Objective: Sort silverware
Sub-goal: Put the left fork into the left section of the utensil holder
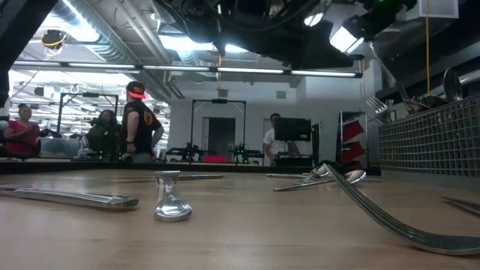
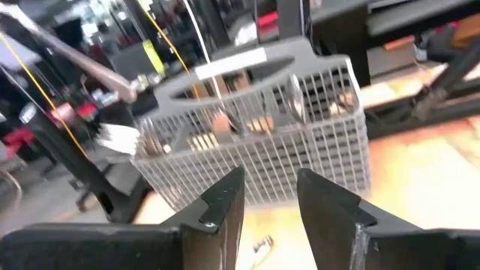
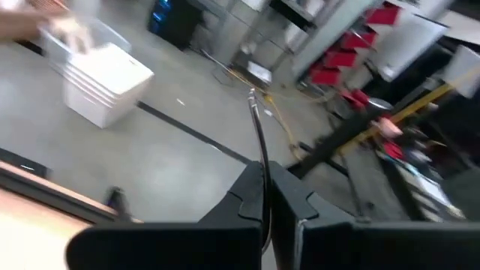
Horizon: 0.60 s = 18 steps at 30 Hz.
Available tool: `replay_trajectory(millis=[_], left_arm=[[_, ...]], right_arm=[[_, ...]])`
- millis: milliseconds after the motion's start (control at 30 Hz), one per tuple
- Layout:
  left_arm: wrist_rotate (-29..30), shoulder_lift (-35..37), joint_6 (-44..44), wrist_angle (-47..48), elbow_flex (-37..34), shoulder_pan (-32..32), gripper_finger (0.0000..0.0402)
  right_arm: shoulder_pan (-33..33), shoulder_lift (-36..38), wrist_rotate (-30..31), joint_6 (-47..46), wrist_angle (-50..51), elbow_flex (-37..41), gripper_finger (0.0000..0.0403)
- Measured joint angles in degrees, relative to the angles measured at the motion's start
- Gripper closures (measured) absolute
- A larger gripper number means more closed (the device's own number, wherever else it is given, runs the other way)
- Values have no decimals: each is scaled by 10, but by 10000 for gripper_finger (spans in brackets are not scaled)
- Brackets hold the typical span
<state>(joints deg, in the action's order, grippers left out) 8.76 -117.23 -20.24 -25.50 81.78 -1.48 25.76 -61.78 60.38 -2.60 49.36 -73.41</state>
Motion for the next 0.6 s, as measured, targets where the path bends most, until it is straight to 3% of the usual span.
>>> replay_trajectory(millis=[200, 333, 600], left_arm=[[0, 0, 4, 37, 0, 0, 284], [0, 0, 4, 40, 0, 0, 284], [0, 0, 10, 41, 0, 0, 284]], right_arm=[[38, 0, 0, -44, 57, 1, 399], [44, 3, 7, -51, 25, 48, 397], [43, 2, 90, -42, -79, 183, 397]])
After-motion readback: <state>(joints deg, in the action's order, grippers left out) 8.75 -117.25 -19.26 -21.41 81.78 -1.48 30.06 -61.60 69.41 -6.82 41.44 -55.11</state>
